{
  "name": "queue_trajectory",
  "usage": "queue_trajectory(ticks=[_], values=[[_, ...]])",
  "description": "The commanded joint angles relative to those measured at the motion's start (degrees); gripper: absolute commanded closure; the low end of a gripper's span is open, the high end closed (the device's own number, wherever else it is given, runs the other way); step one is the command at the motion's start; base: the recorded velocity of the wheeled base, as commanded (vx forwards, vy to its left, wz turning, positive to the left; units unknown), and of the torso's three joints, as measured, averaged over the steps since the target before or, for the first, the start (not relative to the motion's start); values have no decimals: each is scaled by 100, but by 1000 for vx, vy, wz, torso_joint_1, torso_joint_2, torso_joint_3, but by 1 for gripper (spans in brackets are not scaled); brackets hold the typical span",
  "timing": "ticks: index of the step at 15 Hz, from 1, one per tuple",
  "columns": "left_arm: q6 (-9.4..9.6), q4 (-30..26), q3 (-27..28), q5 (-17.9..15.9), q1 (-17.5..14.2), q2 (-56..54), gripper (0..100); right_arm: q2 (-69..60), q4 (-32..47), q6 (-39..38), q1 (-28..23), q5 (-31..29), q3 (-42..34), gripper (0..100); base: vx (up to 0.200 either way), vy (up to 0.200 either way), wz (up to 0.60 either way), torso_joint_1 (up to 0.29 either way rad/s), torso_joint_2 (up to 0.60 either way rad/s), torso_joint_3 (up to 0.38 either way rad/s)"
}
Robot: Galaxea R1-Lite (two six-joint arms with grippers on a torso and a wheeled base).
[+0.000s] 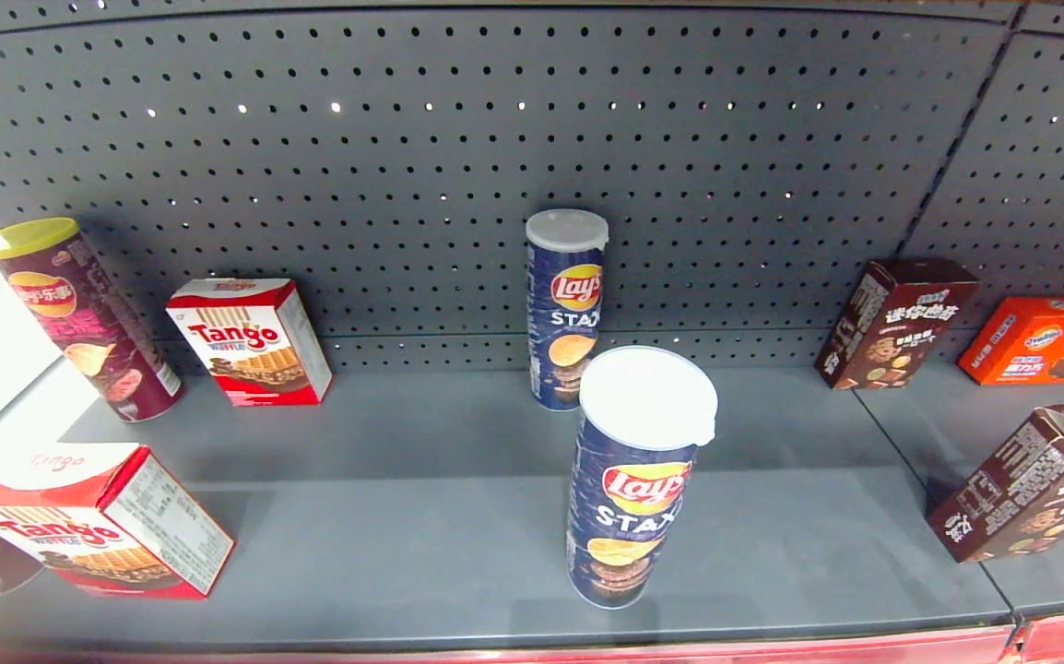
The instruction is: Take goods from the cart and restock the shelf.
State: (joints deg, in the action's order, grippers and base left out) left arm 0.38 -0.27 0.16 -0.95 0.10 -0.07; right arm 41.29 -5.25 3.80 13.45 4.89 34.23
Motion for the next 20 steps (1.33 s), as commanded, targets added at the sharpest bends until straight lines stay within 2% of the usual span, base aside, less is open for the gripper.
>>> queue_trajectory(ticks=[1,2,3,6,20], values=[[6,0,-7,-2,-1,16,0,1839,-125,200,914,100,848,0,0,0,0,0,0,0],[33,9,-7,-19,-1,16,0,2208,-230,305,1266,118,848,0,0,0,0,0,0,0],[33,9,-7,-10,-1,25,0,2226,-239,305,1283,118,848,0,0,0,0,0,0,0],[6,-8,2,-10,-1,16,0,2894,-345,340,1855,100,1042,0,0,0,0,0,0,0],[-11,-8,2,-2,-1,16,0,3825,-353,569,2549,82,1042,0,0,0,0,0,0,0]])
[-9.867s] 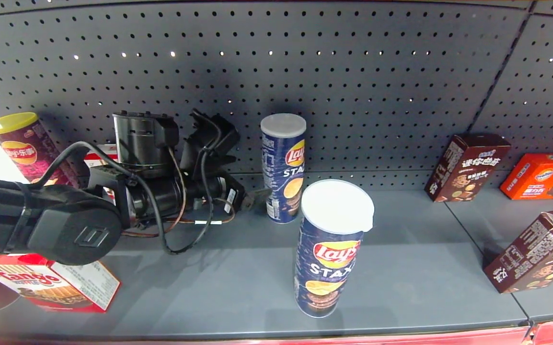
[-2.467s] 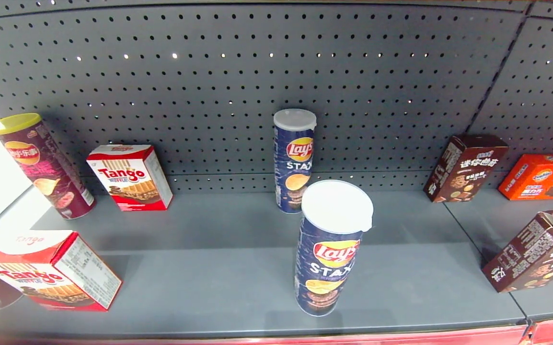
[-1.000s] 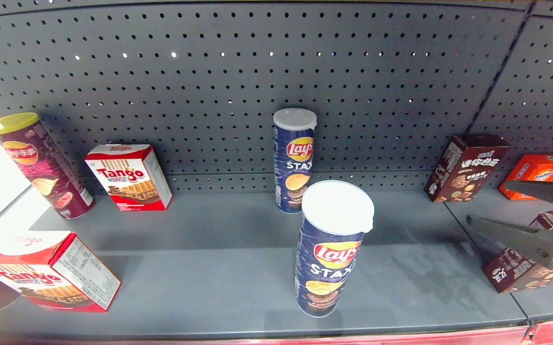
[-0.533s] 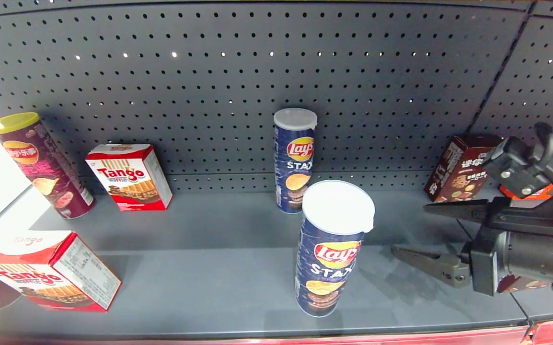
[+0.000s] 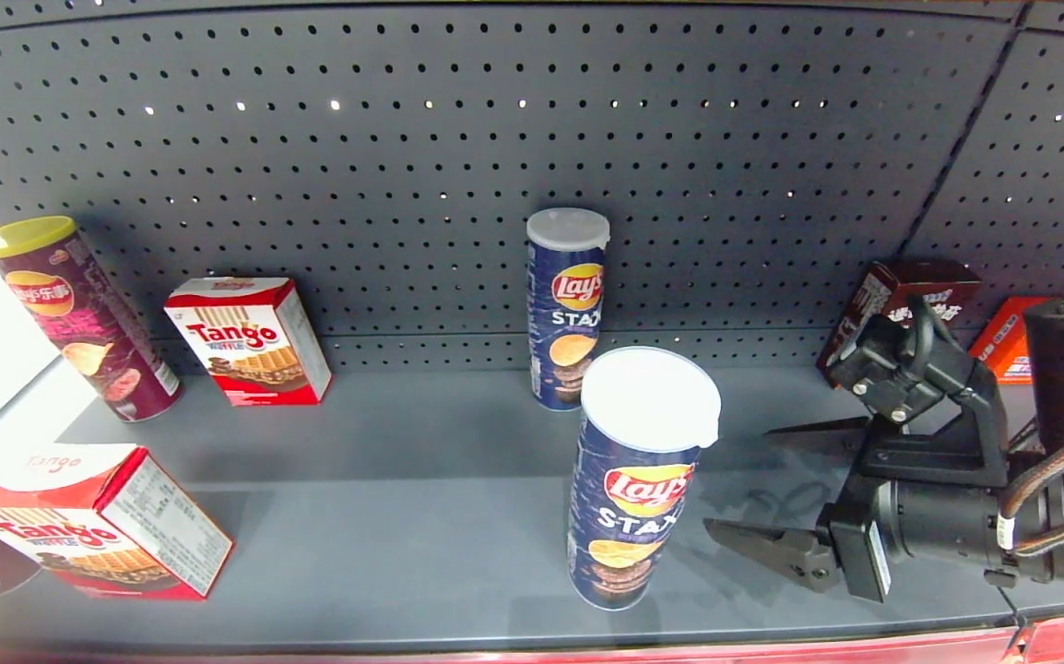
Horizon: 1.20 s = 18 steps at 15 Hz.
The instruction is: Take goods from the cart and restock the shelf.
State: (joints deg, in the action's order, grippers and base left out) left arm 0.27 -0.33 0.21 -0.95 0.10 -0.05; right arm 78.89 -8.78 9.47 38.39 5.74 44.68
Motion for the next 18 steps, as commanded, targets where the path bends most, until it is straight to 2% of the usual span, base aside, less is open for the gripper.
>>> queue_trajectory(ticks=[1,12,18], values=[[0,-2,6,-2,-1,14,0,83,-1,2,116,-12,-3,0,0,0,0,0,0,0],[-9,-2,-3,-2,-1,14,0,742,-230,81,318,-12,234,0,0,0,0,0,0,0],[-9,-2,6,-2,-1,14,0,584,-221,81,187,-12,182,0,0,0,0,0,0,0]])
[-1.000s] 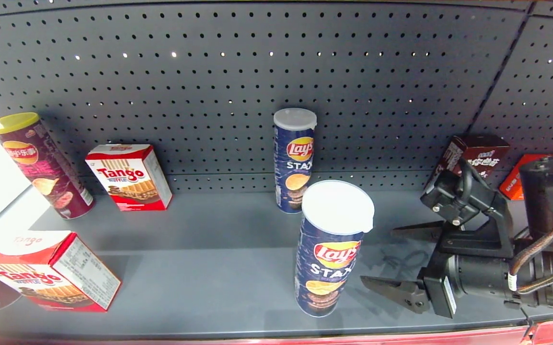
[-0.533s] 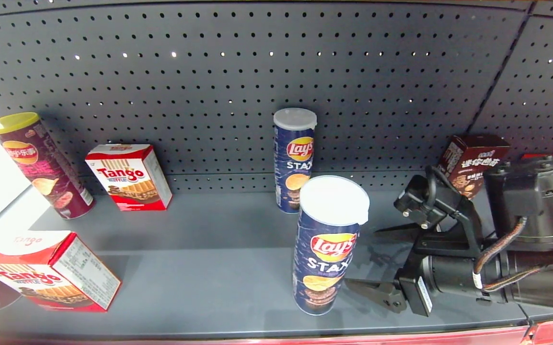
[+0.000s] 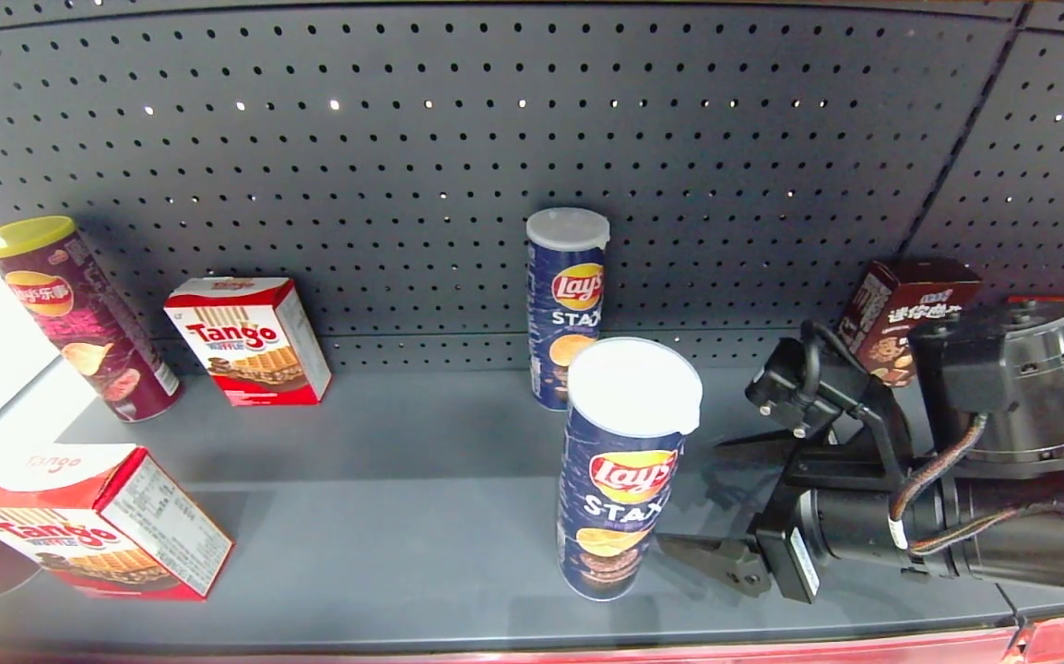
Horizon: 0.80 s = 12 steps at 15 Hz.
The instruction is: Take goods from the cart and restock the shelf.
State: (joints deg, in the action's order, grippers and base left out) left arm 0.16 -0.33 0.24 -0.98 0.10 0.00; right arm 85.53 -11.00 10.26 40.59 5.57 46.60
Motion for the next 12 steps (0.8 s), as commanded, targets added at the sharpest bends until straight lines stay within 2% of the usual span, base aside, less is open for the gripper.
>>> queue_trajectory(ticks=[1,12], values=[[2,-2,2,1,-1,9,0,-89,1,2,-69,5,-20,0,0,0,0,0,0,0],[2,-2,2,1,-1,9,0,263,-8,72,-34,-3,244,0,0,0,0,0,0,0]])
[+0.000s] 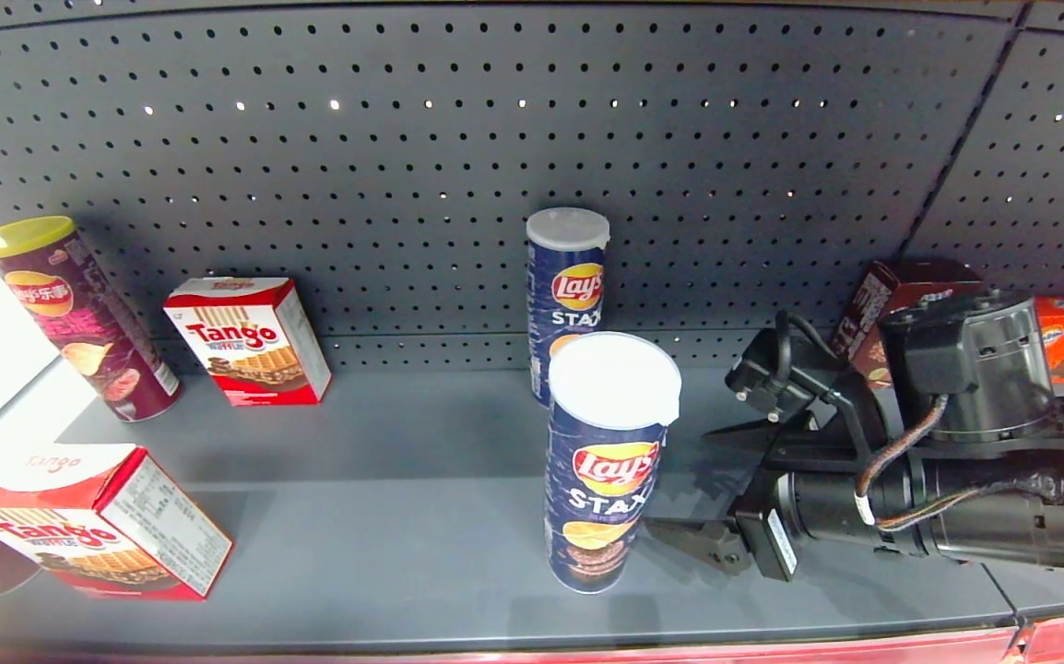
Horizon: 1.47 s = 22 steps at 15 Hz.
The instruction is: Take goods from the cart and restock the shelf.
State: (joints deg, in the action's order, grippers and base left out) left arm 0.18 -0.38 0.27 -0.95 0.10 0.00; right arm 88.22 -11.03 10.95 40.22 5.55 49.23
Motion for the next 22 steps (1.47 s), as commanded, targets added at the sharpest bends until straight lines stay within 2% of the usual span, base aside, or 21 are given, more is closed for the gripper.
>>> queue_trajectory(ticks=[1,5,9,17,20,22], values=[[-1,-6,0,-2,-1,9,0,-112,5,4,-40,-1,-89,0,0,0,0,0,0,0],[-1,3,0,-2,-1,9,0,-200,5,4,-216,8,-133,0,0,0,0,0,0,0],[-1,3,0,-2,-1,9,0,90,-4,13,-14,-1,131,0,0,0,0,0,0,0],[-1,-6,0,-2,-1,9,0,239,-4,13,30,-1,316,0,0,0,0,0,0,0],[-1,3,0,-2,-1,9,0,-16,-13,4,-111,-27,281,0,0,0,0,0,0,0],[-1,3,0,-2,-1,9,0,-411,-233,-31,-559,-36,333,0,0,0,0,0,0,0]])
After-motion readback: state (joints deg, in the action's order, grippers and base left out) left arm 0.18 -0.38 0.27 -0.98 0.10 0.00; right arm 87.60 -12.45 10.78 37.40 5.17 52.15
